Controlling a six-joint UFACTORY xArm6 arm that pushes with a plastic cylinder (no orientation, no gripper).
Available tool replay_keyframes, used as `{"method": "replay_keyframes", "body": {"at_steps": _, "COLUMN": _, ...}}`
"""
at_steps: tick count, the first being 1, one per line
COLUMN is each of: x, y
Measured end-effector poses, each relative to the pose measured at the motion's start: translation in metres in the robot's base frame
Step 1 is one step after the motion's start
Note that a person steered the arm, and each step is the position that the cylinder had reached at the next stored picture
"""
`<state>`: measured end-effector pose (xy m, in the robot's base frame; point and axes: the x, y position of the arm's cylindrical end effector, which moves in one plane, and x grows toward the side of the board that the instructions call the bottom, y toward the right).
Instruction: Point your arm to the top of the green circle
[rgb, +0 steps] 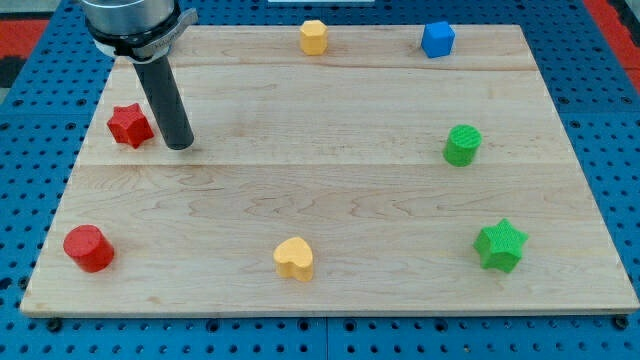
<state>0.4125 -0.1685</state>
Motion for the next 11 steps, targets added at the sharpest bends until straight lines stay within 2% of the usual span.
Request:
{"method": "replay_keyframes", "body": {"at_steps": 2, "x": 0.006, "y": 0.006}}
{"method": "replay_keyframes", "body": {"at_steps": 5, "x": 0.012, "y": 0.063}}
{"method": "replay_keyframes", "body": {"at_steps": 6, "x": 0.001, "y": 0.114}}
{"method": "replay_keyframes", "body": {"at_steps": 7, "x": -0.033, "y": 0.204}}
{"method": "replay_keyframes", "body": {"at_steps": 8, "x": -0.067, "y": 0.269}}
{"method": "replay_keyframes", "body": {"at_steps": 9, "x": -0.083, "y": 0.331}}
{"method": "replay_keyframes", "body": {"at_steps": 10, "x": -0.083, "y": 0.356}}
{"method": "replay_keyframes", "body": {"at_steps": 11, "x": -0.094, "y": 0.405}}
